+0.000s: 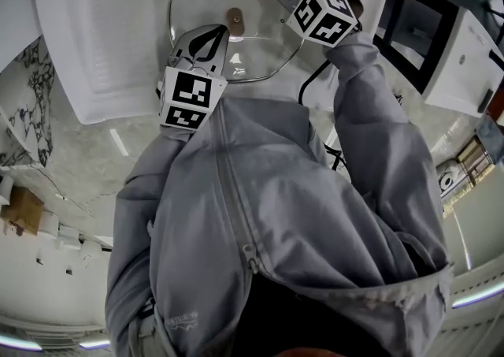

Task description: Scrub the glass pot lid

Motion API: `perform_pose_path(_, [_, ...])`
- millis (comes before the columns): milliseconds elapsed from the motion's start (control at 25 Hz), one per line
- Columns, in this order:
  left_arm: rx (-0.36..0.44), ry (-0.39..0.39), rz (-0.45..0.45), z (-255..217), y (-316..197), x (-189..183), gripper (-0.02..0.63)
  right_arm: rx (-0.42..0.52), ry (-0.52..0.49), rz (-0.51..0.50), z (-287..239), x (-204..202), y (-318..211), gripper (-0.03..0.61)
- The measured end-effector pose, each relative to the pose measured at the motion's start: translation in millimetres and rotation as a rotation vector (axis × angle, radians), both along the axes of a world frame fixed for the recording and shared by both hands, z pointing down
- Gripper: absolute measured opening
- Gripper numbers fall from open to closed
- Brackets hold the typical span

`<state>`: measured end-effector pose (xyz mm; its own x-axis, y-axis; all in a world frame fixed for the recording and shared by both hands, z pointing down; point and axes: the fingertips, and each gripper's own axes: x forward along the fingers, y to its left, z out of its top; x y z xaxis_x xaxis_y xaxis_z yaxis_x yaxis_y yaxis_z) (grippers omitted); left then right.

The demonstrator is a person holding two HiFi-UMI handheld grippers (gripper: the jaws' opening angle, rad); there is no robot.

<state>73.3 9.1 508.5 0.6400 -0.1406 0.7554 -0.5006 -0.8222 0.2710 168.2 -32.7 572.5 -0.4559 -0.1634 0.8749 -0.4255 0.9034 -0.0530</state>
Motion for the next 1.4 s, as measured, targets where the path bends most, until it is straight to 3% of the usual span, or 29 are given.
perform_pose_path(400, [-0.019, -0.007, -0.001, 4, 4, 1, 0.006, -0.035, 0.079, -0.056, 36, -3, 0, 0.041])
perform_pose_path(1000, [0.000, 0.010, 0.008, -2, 10, -1, 0.006, -0.194, 0.200, 0.064, 30, 2, 51, 0.043])
perform_pose_path(1400, [0.026, 0.025, 0.035, -9, 20, -3, 0.006, -0.231, 0.209, 0.166, 6, -19, 98, 0.041])
